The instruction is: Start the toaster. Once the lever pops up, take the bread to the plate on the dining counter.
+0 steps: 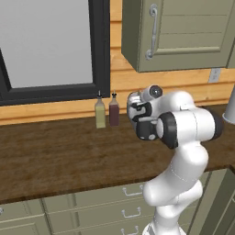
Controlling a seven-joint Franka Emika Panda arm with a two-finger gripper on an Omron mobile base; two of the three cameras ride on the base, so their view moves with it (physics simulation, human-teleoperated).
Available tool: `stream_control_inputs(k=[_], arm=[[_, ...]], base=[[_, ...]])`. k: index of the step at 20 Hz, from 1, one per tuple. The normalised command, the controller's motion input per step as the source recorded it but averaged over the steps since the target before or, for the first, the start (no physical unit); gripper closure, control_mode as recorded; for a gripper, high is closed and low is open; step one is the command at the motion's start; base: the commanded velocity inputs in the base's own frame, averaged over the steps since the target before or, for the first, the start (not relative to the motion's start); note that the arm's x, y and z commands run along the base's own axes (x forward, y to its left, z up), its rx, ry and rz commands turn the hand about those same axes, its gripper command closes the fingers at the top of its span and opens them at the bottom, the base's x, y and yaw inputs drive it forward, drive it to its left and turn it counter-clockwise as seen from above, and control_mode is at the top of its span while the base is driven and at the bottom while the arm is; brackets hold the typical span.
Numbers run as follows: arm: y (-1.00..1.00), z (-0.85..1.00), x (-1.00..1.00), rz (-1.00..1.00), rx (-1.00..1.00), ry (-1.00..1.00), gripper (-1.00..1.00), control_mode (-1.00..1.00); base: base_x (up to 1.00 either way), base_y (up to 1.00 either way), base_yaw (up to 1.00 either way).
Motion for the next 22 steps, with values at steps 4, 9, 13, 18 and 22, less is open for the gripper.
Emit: stream_control_inputs(k=[4, 9, 13, 18, 22], arm=[[0.0, 0.48, -0.23, 0.0, 0.0, -0.03, 1.0, -1.0], [0.0, 0.77, -0.48, 0.0, 0.0, -0.08, 1.0, -1.0], [0.0, 0.44, -0.71, 0.0, 0.0, -0.12, 1.0, -1.0], [0.0, 0.39, -0.71, 0.0, 0.0, -0.11, 1.0, -1.0], [0.16, 0.52, -0.93, 0.0, 0.0, 0.0, 1.0, -1.0]], base=[[0.0, 0.0, 0.0], [0.0, 0.0, 0.0], [0.0, 0.0, 0.0], [0.0, 0.0, 0.0], [0.0, 0.0, 0.0]])
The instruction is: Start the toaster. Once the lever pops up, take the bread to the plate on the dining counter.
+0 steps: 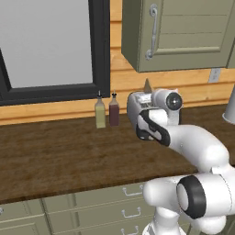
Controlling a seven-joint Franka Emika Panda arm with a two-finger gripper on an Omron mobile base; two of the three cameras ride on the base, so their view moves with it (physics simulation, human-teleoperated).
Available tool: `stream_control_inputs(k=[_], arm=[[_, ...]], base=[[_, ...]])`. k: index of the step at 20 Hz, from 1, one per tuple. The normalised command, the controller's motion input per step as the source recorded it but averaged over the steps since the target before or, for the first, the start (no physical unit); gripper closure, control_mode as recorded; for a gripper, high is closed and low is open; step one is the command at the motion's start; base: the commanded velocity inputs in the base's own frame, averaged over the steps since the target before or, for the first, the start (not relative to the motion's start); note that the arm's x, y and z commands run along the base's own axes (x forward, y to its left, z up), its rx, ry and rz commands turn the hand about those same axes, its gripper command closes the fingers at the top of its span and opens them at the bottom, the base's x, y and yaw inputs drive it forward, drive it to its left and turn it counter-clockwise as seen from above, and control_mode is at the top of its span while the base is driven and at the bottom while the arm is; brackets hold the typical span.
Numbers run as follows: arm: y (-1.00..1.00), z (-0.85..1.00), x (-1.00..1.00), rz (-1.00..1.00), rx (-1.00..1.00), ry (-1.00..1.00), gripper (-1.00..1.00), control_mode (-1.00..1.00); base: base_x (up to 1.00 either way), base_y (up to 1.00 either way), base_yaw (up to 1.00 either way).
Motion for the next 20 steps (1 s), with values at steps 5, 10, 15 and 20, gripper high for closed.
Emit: stream_control_inputs(k=[5, 10, 15, 20], arm=[[0.33, 0.46, -1.0, 0.0, 0.03, 0.03, 1.0, -1.0], [0.22, 0.56, -1.0, -0.02, 0.07, 0.15, 1.0, -1.0], [0.27, 0.5, -1.0, -0.03, 0.11, 0.16, 1.0, -1.0], [0.34, 0.13, -0.86, -0.08, 0.07, 0.2, 1.0, -1.0]], base=[[0.0, 0.0, 0.0], [0.0, 0.0, 0.0], [0.0, 0.0, 0.0], [0.0, 0.0, 0.0]])
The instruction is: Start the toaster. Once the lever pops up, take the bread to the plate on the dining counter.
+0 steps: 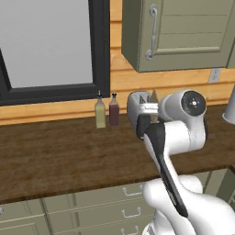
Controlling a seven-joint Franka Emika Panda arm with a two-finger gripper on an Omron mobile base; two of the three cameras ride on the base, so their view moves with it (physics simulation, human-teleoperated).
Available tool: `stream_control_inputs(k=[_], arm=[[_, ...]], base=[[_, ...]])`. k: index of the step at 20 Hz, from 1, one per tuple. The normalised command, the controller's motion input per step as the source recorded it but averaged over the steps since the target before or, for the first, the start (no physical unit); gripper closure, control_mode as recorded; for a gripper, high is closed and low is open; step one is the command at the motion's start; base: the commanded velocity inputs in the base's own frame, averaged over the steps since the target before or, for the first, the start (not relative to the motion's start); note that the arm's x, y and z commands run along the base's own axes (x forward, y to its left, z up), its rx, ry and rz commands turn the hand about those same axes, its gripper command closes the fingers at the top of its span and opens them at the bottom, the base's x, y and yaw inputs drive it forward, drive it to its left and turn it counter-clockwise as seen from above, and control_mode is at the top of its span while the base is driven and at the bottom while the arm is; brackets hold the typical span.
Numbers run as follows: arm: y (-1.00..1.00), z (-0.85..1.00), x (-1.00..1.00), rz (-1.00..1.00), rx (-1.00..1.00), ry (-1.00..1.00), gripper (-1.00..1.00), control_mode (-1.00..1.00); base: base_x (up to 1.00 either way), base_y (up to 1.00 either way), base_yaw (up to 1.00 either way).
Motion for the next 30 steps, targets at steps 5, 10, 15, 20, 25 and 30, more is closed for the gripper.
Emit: stream_control_inputs(k=[5, 10, 15, 20, 25, 30], arm=[[0.06, 0.0, -0.97, -0.01, 0.11, 0.1, 1.0, -1.0], [0.0, -0.03, -0.63, 0.0, 0.03, 0.12, 1.0, -1.0], [0.0, 0.0, 0.0, 0.0, 0.0, 0.0, 1.0, -1.0], [0.0, 0.0, -0.05, 0.0, 0.0, 0.0, 1.0, 1.0], [0.0, 0.0, 0.0, 0.0, 0.0, 0.0, 1.0, 1.0], [0.0, 0.0, 0.0, 0.0, 0.0, 0.0, 1.0, 1.0]], base=[[0.0, 0.0, 0.0], [0.0, 0.0, 0.0], [0.0, 0.0, 0.0], [-0.2, 0.01, 0.01], [-0.7, 0.17, 0.24], [-0.31, 0.32, 0.73]])
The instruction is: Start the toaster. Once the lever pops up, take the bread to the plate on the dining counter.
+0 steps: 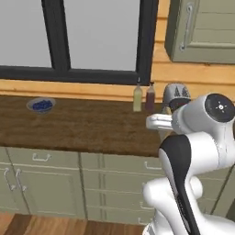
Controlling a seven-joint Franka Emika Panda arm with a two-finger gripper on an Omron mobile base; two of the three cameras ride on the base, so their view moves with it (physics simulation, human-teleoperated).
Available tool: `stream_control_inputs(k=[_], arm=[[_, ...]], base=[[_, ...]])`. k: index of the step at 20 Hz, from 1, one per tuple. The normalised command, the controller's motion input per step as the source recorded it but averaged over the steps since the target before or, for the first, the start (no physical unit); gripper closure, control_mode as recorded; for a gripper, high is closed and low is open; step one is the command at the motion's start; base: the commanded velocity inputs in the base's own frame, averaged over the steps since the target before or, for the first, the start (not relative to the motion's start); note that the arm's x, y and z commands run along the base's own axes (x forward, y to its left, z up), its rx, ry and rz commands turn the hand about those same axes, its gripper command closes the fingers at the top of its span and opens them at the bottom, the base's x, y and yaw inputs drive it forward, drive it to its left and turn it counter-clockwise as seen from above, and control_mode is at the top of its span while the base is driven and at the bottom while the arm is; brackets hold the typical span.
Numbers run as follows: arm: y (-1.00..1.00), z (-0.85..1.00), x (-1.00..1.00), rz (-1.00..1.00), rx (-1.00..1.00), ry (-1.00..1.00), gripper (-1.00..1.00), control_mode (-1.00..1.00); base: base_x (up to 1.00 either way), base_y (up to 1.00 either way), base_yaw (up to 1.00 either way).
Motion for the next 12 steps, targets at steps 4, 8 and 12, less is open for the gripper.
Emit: stream_control_inputs(k=[4, 8, 12], arm=[[0.0, 0.0, 0.0, 0.0, 0.0, 0.0, 1.0, 1.0], [0.0, 0.0, 0.0, 0.0, 0.0, 0.0, 1.0, 1.0], [0.0, 0.0, 0.0, 0.0, 0.0, 0.0, 1.0, 1.0]], base=[[-0.06, 0.21, 0.99], [0.0, 0.16, 1.0], [0.0, 0.12, 1.0]])
